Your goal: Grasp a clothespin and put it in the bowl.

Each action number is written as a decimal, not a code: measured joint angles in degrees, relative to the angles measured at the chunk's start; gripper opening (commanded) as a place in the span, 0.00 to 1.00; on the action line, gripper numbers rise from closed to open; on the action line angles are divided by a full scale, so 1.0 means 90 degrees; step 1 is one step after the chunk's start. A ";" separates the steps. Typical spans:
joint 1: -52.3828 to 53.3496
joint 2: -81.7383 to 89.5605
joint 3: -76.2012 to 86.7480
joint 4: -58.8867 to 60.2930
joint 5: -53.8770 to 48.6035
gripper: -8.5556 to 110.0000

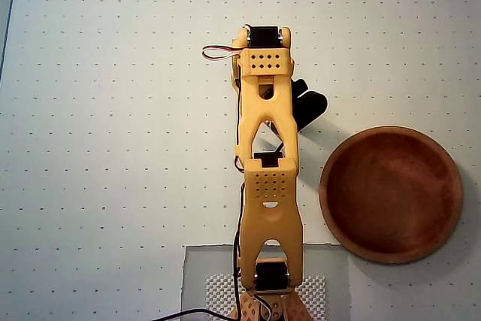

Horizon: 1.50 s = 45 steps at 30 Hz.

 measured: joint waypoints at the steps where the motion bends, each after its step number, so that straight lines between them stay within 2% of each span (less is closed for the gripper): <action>1: 0.0059 -0.0137 -0.0010 0.0000 -0.0068 0.22; 45: 0.0527 -0.0918 -0.0137 0.0000 0.0020 0.23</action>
